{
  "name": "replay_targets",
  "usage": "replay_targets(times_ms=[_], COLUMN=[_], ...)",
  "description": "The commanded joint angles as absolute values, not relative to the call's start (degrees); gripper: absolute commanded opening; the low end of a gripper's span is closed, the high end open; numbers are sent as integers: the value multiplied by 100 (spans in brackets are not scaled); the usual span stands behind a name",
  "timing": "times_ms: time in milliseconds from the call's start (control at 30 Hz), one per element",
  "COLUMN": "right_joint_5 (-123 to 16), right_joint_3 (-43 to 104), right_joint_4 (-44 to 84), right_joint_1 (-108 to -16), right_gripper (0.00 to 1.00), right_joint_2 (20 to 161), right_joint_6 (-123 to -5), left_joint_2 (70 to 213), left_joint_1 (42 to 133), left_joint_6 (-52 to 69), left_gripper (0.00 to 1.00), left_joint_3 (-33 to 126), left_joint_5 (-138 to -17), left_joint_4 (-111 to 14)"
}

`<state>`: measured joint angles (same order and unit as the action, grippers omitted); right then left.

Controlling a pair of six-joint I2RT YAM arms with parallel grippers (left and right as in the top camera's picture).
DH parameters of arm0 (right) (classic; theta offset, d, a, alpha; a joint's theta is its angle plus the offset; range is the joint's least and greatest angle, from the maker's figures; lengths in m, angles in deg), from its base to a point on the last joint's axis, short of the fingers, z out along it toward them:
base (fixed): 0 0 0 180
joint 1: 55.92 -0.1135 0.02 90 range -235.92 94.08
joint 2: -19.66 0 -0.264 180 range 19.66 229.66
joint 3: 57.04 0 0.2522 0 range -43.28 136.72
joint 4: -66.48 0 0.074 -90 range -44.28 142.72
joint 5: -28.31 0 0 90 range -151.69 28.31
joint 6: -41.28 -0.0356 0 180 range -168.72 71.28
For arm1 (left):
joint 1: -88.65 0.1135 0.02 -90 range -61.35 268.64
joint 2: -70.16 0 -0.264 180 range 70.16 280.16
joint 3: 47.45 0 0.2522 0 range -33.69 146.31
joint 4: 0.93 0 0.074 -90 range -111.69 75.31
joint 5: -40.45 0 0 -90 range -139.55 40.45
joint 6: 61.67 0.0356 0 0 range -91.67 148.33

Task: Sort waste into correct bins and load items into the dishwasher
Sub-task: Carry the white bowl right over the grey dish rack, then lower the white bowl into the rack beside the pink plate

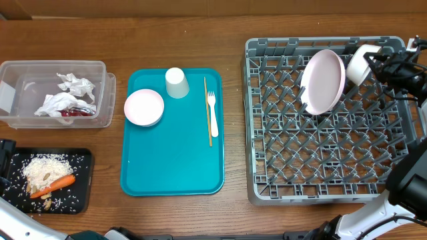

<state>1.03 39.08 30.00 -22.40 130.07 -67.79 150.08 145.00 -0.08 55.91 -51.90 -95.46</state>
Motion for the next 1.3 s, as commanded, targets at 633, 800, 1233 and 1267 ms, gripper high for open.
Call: replay_targets(times_ms=[633, 800, 1233, 1267], right_joint_5=[-2225, -3366, -3982, -3982], right_joint_3=[4304, 4601, 5185, 5185], right_joint_4=[1306, 509, -941, -1013], right_joint_1=[-1840, -1840, -1840, -1840], right_gripper=[6, 6, 54, 54], right_joint_2=[12526, 12304, 11919, 11910], right_joint_6=[-7144, -7260, -7465, -7443], left_joint_2=[14955, 14955, 14955, 14955], left_joint_1=[14524, 14524, 14524, 14524], left_joint_6=[-43, -43, -43, -43], left_gripper=[100, 100, 100, 100], left_joint_3=[5602, 5602, 5602, 5602], left_joint_5=[-5214, -5214, -5214, -5214], left_joint_4=[-9544, -9544, -9544, -9544])
